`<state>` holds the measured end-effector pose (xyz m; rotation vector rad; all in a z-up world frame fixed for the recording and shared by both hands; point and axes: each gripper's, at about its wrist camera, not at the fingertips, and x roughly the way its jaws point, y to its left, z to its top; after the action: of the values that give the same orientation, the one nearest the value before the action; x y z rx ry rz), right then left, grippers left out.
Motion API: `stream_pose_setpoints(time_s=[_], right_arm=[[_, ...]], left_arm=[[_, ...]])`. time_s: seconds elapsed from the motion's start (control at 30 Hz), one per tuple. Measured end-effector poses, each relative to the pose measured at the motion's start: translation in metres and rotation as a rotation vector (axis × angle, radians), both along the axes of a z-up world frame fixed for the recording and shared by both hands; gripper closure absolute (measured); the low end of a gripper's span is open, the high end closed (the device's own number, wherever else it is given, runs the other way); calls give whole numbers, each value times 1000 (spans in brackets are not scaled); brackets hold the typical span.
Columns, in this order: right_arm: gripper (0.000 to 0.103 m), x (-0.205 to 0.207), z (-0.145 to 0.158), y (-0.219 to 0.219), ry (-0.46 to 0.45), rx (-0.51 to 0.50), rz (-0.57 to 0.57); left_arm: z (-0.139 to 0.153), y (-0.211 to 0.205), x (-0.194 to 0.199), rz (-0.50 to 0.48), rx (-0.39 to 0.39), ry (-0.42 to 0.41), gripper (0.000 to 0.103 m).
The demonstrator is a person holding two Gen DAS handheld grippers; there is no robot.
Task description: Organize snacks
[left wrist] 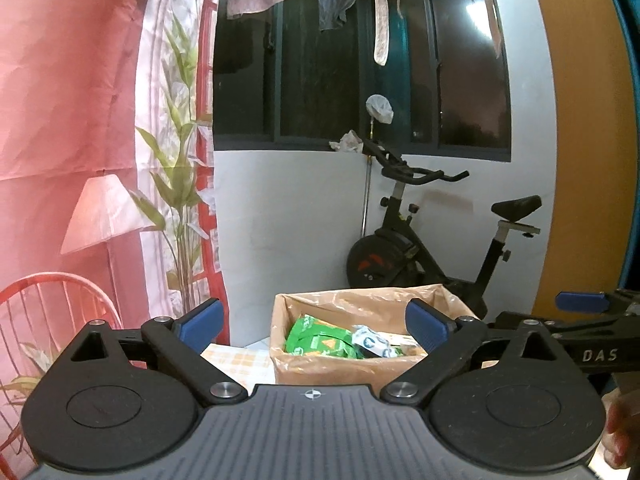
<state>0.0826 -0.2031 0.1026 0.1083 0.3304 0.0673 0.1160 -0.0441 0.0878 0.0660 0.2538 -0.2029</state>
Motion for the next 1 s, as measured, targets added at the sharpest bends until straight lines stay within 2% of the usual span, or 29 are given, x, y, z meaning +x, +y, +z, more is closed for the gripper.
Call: stream_pose_setpoints(time_s=[0.17,0.37,0.5,1.0], right_arm=[[0,-22,6,12,-7,-33,-15],[0,-41,12,22,-25,-57,-18],[0,-45,13,27,-21,-80,-24],[0,-47,13,25,-22,-61,-52]], left_arm=[[-2,-2,-25,0,21,-18,5],[-3,2,-35,6,-2,-24,5],[-2,5,-37,20,-8,-34,5],[-1,4,-43,50,-22,-32,5]])
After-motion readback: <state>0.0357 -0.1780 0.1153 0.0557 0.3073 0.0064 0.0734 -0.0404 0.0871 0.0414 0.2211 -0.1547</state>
